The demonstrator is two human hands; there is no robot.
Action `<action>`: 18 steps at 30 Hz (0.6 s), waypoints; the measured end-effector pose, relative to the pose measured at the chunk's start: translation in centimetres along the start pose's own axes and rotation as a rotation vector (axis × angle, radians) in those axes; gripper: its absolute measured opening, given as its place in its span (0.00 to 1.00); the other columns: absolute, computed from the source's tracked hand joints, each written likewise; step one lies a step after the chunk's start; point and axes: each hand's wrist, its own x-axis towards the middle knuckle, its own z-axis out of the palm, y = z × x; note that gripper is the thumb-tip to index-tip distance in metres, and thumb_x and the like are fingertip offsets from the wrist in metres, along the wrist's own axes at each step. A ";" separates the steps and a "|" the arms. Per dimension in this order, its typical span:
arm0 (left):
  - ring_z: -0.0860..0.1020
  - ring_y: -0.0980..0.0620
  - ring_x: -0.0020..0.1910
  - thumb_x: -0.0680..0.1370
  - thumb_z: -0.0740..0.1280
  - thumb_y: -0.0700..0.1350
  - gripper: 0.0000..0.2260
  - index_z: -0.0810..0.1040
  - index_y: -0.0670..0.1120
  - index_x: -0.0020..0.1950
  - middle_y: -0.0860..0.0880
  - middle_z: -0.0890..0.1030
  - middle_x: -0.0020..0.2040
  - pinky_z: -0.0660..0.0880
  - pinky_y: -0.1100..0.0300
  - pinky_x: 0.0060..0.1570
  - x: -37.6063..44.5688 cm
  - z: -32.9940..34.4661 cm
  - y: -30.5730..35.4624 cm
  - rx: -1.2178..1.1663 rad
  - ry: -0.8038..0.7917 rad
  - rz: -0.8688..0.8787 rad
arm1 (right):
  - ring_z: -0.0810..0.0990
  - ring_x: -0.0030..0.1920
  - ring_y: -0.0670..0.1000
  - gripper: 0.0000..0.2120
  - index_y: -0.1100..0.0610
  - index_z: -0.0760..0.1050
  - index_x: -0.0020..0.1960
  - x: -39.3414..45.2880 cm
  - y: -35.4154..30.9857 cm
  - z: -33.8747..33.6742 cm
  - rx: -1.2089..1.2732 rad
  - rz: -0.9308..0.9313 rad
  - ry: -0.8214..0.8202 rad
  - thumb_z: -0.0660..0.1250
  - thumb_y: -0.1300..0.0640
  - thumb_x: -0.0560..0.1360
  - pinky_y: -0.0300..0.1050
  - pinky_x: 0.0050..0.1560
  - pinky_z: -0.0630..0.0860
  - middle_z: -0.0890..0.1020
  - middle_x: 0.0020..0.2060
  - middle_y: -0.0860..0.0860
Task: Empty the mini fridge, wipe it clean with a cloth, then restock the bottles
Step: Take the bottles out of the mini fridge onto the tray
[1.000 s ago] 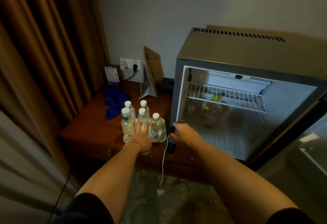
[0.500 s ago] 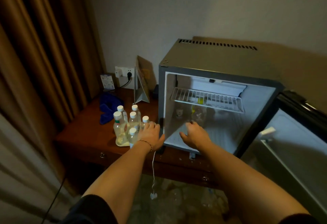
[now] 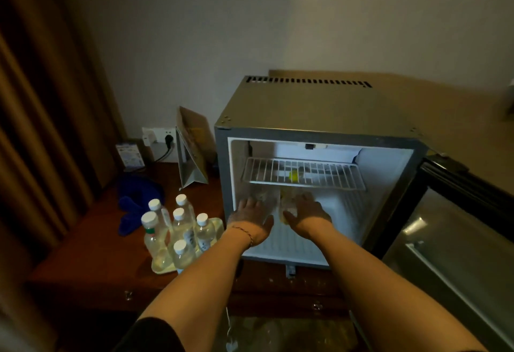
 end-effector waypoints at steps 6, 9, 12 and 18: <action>0.58 0.39 0.72 0.82 0.52 0.56 0.26 0.58 0.46 0.77 0.41 0.59 0.74 0.66 0.44 0.68 3.5 1.7 1.0 -0.055 -0.013 0.110 | 0.72 0.66 0.60 0.26 0.51 0.66 0.74 4.0 1.1 2.1 0.064 -0.028 0.103 0.59 0.40 0.79 0.58 0.61 0.75 0.67 0.73 0.54; 0.59 0.37 0.72 0.84 0.53 0.50 0.23 0.57 0.44 0.78 0.38 0.60 0.74 0.61 0.45 0.70 4.9 2.1 0.9 -0.049 0.036 0.109 | 0.74 0.63 0.60 0.25 0.50 0.72 0.67 5.8 2.6 2.8 0.061 -0.057 0.166 0.56 0.39 0.75 0.57 0.58 0.76 0.74 0.65 0.54; 0.56 0.36 0.75 0.84 0.54 0.54 0.27 0.54 0.43 0.79 0.39 0.53 0.78 0.56 0.46 0.73 6.5 2.8 0.6 -0.127 0.076 0.075 | 0.75 0.62 0.62 0.31 0.56 0.74 0.64 7.2 3.5 3.0 0.009 -0.108 0.243 0.47 0.38 0.74 0.53 0.58 0.72 0.77 0.60 0.57; 0.61 0.40 0.75 0.82 0.59 0.53 0.29 0.53 0.45 0.79 0.42 0.54 0.79 0.59 0.50 0.71 8.4 3.7 0.5 -0.231 0.205 0.090 | 0.79 0.56 0.62 0.26 0.56 0.78 0.58 8.6 3.5 2.7 0.082 -0.162 0.325 0.57 0.39 0.73 0.52 0.54 0.76 0.81 0.55 0.59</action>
